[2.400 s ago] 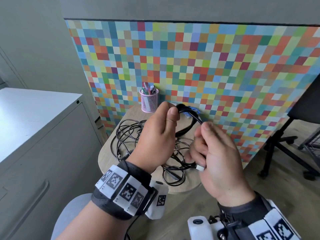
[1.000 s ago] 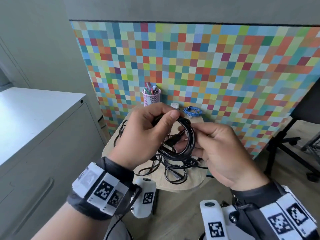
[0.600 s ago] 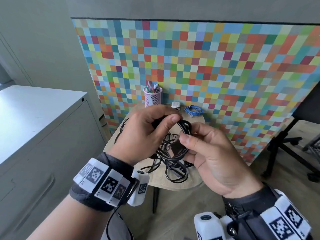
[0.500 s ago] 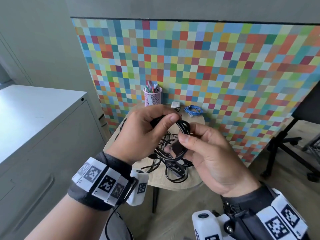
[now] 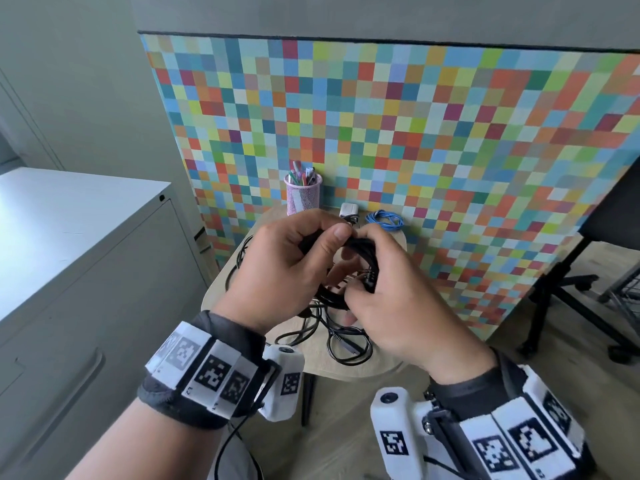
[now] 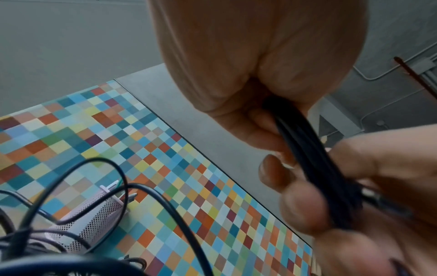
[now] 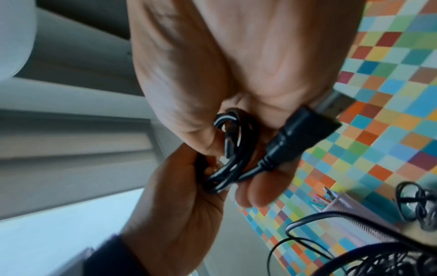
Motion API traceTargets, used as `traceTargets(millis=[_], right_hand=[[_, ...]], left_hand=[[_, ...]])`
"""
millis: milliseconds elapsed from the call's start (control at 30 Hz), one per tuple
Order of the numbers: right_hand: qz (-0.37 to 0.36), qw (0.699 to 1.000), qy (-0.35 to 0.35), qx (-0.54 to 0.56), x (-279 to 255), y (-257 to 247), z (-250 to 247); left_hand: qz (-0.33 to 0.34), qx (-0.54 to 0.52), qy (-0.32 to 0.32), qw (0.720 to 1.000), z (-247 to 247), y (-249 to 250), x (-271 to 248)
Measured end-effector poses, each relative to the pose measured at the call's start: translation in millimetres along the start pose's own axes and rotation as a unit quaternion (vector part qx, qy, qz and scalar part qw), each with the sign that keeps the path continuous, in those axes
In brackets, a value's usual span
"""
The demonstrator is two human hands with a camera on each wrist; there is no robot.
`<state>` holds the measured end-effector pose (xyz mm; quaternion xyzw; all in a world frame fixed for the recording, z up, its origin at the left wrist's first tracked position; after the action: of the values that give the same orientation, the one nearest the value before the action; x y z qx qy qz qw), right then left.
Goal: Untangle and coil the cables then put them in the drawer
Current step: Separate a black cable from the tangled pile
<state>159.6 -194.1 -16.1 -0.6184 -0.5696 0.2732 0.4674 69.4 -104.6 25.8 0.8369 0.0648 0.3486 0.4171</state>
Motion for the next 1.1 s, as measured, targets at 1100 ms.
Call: traceTargets(millis=[1100], right_hand=[[0.253, 0.934, 0.187, 0.168, 29.4, 196.1, -109.7]], left_hand=[[-0.324, 0.298, -0.260, 0.859, 15.9, -180.3, -94.1]])
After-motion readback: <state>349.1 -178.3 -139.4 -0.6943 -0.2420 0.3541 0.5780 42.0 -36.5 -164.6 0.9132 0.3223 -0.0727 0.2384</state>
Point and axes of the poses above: each hand's wrist, its own x-axis towards the middle knuckle, its own z-axis out of the palm, y = z × x, the point moved 10 cm from there along x, towards the middle knuckle, and after that the axes turned 11 degrees about -y, right-handed, at the moved point
